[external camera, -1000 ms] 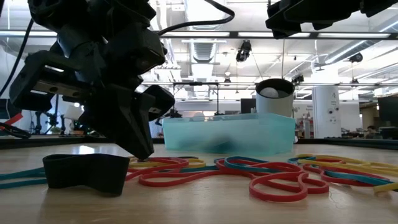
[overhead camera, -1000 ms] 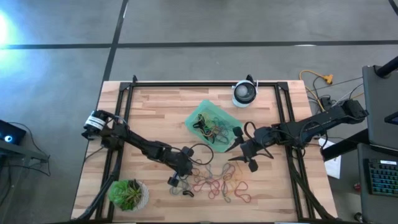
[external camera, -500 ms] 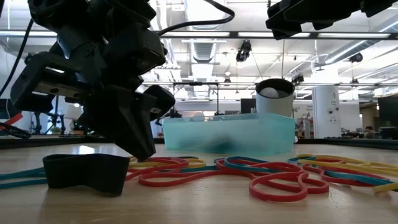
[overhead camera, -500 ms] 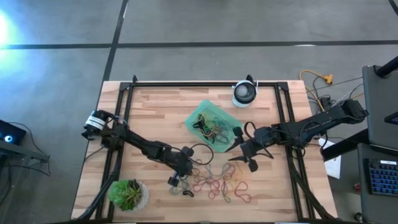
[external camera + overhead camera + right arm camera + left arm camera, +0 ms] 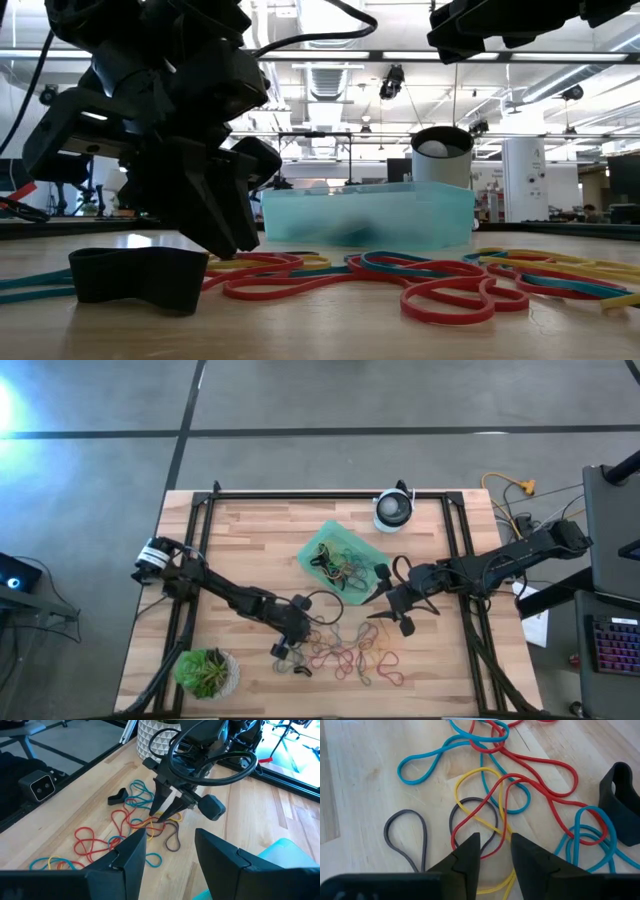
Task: Pick and place rubber bands into bin
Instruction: Put the red rubber band into the blue bin
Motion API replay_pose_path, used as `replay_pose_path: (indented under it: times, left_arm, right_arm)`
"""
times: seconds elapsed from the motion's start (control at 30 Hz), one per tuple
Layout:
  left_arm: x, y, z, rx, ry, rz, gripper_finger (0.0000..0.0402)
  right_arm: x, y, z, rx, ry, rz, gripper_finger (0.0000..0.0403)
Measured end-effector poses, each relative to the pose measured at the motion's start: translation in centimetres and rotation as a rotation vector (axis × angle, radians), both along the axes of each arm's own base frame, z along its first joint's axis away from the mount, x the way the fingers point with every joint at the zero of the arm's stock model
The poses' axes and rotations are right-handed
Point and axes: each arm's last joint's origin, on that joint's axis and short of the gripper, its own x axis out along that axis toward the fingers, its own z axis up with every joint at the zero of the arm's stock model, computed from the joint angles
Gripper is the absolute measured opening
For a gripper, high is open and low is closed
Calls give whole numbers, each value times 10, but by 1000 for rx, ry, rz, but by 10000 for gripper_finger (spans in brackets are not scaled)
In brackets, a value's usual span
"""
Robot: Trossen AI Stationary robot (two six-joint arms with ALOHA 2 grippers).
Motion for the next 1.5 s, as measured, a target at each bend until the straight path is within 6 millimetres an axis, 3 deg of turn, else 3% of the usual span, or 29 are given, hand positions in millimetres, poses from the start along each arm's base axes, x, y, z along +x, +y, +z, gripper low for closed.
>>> replay_pose_path:
  times: [0.5,0.8,1.07,1.5]
  left_arm:
    - [2,0,-4,3,2,0,90]
    - [1,0,-4,11,3,5,6]
    - [1,0,-2,13,-3,8,1]
    - [-2,0,20,-3,-65,-4,0]
  right_arm:
    - [0,0,-1,-1,2,0,164]
    - [0,0,-1,-1,2,0,164]
    - [0,0,-1,-1,2,0,164]
    - [0,0,-1,-1,3,-1,164]
